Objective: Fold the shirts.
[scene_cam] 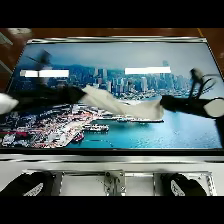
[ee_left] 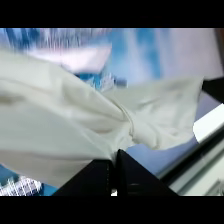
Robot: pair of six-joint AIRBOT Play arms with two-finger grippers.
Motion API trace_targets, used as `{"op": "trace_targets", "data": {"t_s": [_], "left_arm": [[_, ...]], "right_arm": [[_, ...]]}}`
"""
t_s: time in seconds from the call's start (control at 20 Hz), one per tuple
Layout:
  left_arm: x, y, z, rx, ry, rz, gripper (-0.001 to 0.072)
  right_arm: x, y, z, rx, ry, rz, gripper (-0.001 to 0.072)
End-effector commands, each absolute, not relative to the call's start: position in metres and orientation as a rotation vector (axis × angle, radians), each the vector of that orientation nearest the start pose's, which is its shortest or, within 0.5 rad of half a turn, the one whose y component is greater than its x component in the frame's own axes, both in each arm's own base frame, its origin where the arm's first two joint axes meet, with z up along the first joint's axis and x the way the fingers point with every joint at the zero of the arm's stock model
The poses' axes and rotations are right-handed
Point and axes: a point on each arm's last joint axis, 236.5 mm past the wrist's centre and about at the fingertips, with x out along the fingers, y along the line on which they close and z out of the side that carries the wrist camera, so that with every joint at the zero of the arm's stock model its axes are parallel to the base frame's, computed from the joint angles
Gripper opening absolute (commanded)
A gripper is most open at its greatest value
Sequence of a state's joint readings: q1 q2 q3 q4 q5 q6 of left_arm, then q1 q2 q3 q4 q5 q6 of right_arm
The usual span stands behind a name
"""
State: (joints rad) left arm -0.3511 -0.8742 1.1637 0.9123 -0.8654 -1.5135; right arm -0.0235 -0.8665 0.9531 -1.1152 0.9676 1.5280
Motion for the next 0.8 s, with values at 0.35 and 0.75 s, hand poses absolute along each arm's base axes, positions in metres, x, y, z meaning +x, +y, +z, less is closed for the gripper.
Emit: {"op": "trace_targets", "data": {"t_s": [0.35, 0.75], "left_arm": [[0.183, -0.134, 0.517, -0.292, -0.083, -0.636, 0.0041], [0.172, -0.126, 0.514, -0.149, -0.109, -0.602, 0.0042]], "right_arm": [[0.257, 0.087, 0.421, 0.416, 0.046, 0.382, 0.0059], [0.199, 0.053, 0.448, 0.189, -0.125, 0.235, 0.0059]]}}
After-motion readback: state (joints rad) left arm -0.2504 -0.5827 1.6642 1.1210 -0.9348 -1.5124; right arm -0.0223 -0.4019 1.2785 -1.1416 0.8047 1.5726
